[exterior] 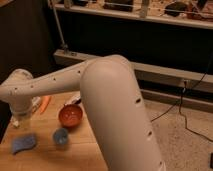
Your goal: Place the white sponge in the ceramic bowl
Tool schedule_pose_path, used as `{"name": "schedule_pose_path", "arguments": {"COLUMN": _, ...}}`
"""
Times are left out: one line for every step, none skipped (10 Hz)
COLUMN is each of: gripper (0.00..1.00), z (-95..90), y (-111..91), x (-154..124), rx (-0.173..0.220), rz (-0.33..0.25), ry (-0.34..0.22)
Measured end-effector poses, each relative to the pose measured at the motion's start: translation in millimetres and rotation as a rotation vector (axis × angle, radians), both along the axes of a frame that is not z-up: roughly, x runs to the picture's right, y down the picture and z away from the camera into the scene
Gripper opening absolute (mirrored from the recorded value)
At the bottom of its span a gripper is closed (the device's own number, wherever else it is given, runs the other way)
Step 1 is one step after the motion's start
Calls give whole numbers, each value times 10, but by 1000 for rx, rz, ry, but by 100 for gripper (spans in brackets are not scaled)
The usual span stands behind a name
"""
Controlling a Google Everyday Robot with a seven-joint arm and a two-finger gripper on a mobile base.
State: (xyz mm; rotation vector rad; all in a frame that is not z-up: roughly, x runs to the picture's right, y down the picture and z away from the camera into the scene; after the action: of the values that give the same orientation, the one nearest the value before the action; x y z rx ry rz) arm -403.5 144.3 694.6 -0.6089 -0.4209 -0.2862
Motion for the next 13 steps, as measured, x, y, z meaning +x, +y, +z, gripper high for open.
{"name": "schedule_pose_path", "arguments": {"gripper": 65, "z": 16, "y": 37, "x": -33, "rx": 4, "rz": -15, "ry": 14}}
{"name": "schedule_pose_path", "arguments": {"gripper": 65, "z": 24, "y": 77, "x": -82, "rx": 12, "rz": -34, "ry": 28}}
{"name": "schedule_pose_path", "arguments": {"gripper": 65, "z": 27, "y": 115, "x": -105, "rx": 15, "rz": -47, "ry": 37}}
{"name": "schedule_pose_path", "arguments": {"gripper": 65, "z": 27, "y": 160, "x": -137, "rx": 17, "rz": -60, "ry": 45}}
{"name": "schedule_pose_path", "arguments": {"gripper": 65, "z": 18, "y": 219, "x": -183, "rx": 20, "rz": -77, "ry": 48}}
{"name": "schedule_pose_path", "arguments": {"gripper": 65, "z": 13, "y": 268, "x": -213, "rx": 19, "rz": -89, "ry": 50}}
{"name": "schedule_pose_path", "arguments": {"gripper": 65, "z": 15, "y": 345, "x": -249, "rx": 16, "rz": -101, "ry": 52}}
{"name": "schedule_pose_path", "arguments": {"gripper": 65, "z": 25, "y": 396, "x": -260, "rx": 13, "rz": -109, "ry": 54}}
{"name": "schedule_pose_path", "arguments": {"gripper": 65, "z": 25, "y": 487, "x": -275, "rx": 4, "rz": -119, "ry": 56}}
{"name": "schedule_pose_path", "arguments": {"gripper": 65, "z": 23, "y": 564, "x": -288, "rx": -3, "rz": -125, "ry": 56}}
{"name": "schedule_pose_path", "arguments": {"gripper": 65, "z": 25, "y": 622, "x": -291, "rx": -8, "rz": -131, "ry": 57}}
{"name": "schedule_pose_path", "arguments": {"gripper": 65, "z": 36, "y": 701, "x": -292, "rx": -16, "rz": -139, "ry": 58}}
{"name": "schedule_pose_path", "arguments": {"gripper": 65, "z": 42, "y": 754, "x": -291, "rx": -22, "rz": -145, "ry": 59}}
